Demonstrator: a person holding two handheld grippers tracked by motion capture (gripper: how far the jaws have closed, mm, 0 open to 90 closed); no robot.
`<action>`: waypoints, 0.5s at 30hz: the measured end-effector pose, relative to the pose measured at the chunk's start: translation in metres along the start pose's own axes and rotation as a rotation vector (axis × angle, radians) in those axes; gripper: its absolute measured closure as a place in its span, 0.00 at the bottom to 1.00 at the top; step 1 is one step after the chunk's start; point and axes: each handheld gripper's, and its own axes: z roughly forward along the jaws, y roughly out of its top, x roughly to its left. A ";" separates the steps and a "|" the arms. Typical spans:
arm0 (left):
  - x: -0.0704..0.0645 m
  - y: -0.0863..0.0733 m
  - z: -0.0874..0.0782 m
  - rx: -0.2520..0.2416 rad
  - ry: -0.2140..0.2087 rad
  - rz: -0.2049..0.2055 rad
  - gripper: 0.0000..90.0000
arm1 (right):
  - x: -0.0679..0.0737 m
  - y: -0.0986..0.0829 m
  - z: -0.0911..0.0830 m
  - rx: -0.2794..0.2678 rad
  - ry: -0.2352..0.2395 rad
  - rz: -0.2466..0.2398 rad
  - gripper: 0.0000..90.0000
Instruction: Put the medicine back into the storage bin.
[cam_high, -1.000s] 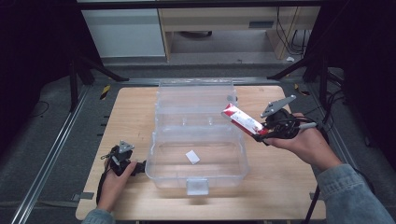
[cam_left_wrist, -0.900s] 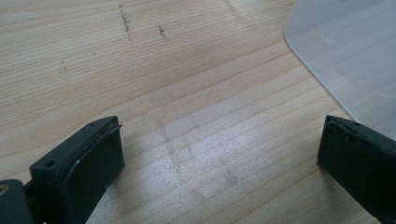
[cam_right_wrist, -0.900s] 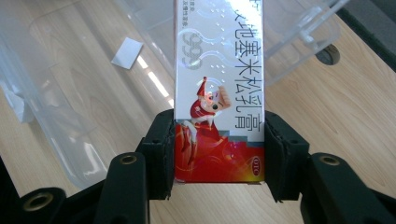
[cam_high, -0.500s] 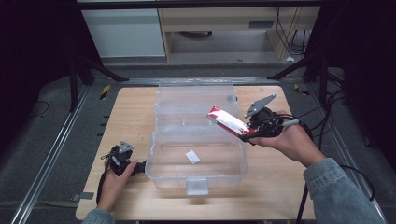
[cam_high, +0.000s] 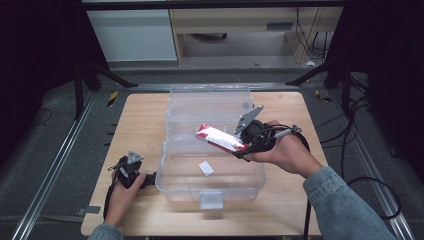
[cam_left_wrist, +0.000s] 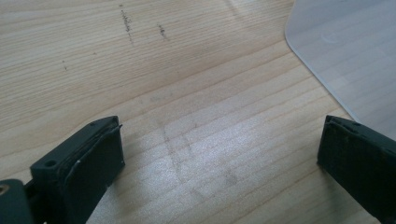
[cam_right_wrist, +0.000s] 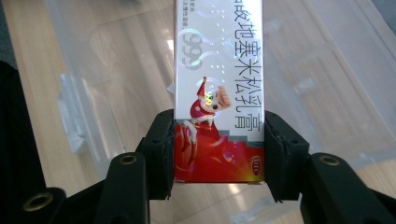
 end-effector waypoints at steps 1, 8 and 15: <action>0.000 0.000 0.000 0.000 0.001 0.000 0.00 | 0.002 0.003 0.001 0.001 0.006 -0.013 0.57; 0.000 0.000 0.000 0.001 0.001 -0.001 0.00 | 0.013 0.015 0.010 0.017 0.028 -0.040 0.57; 0.000 0.000 0.000 0.001 0.000 0.000 0.00 | 0.023 0.029 0.028 0.041 0.061 -0.089 0.57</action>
